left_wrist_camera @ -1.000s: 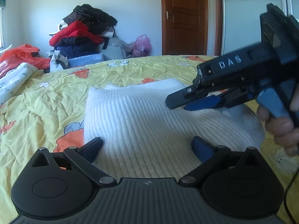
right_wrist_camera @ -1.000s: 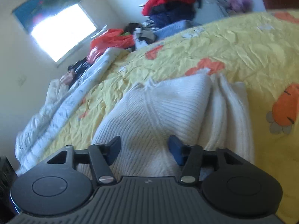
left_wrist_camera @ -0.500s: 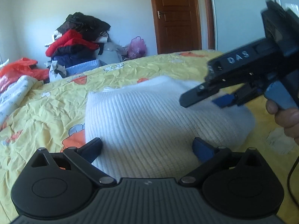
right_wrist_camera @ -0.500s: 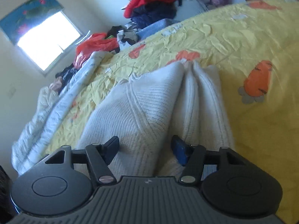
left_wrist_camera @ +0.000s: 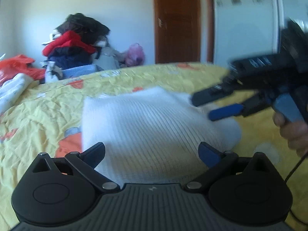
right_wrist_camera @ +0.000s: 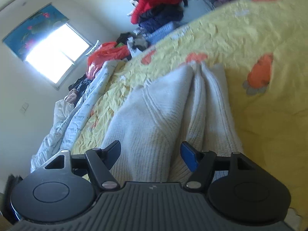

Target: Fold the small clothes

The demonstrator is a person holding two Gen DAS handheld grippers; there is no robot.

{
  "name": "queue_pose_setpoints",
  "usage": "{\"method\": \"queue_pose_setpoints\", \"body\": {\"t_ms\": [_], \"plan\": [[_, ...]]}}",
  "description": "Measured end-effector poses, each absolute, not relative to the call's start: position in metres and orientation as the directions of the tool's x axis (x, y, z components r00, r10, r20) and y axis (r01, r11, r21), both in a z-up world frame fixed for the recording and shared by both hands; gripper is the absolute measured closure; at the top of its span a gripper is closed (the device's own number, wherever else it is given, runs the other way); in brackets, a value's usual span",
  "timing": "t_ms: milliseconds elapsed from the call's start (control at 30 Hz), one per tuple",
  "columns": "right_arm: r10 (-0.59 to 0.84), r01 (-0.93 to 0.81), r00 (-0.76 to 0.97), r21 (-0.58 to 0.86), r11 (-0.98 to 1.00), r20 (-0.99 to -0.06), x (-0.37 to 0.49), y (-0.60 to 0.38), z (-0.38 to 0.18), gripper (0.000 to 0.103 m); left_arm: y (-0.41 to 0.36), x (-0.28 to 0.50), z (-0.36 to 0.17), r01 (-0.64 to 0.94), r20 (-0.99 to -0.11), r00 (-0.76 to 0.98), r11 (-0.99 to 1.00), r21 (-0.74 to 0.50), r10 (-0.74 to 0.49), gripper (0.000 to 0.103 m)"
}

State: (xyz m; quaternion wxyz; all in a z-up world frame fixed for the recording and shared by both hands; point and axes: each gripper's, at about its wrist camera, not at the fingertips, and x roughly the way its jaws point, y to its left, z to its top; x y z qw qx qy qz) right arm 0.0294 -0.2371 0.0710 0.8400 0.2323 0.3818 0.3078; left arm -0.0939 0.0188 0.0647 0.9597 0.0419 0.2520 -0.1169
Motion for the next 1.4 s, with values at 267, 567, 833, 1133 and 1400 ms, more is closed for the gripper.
{"method": "queue_pose_setpoints", "body": {"t_ms": [267, 567, 833, 1133, 1400], "plan": [[0.602, -0.315, 0.664, 0.564, 0.764, -0.444, -0.001, -0.261, 0.082, 0.023, 0.023, -0.102, 0.052, 0.204, -0.534, 0.827, 0.979, -0.005, -0.175, 0.0], [0.586, -0.332, 0.552, 0.489, 0.807, -0.593, -0.005, -0.22, 0.045, 0.024, 0.015, -0.106, 0.046, 0.156, -0.531, 0.842, 0.985, 0.076, -0.093, 0.0], [0.516, -0.319, 0.608, 0.41, 0.854, -0.603, -0.028, -0.225, 0.053, 0.017, 0.026, -0.118, 0.037, 0.05, -0.571, 0.821, 0.998, 0.044, -0.016, 0.0], [0.388, -0.285, 0.622, 0.264, 0.921, -0.68, -0.047, -0.213, 0.025, 0.011, 0.032, -0.116, 0.012, -0.029, -0.651, 0.759, 0.999, -0.018, 0.01, 0.0], [0.309, -0.335, 0.699, 0.086, 0.938, -0.645, -0.056, -0.183, 0.01, 0.002, 0.033, -0.109, 0.008, -0.065, -0.651, 0.758, 0.998, -0.008, 0.044, 0.0]]}}
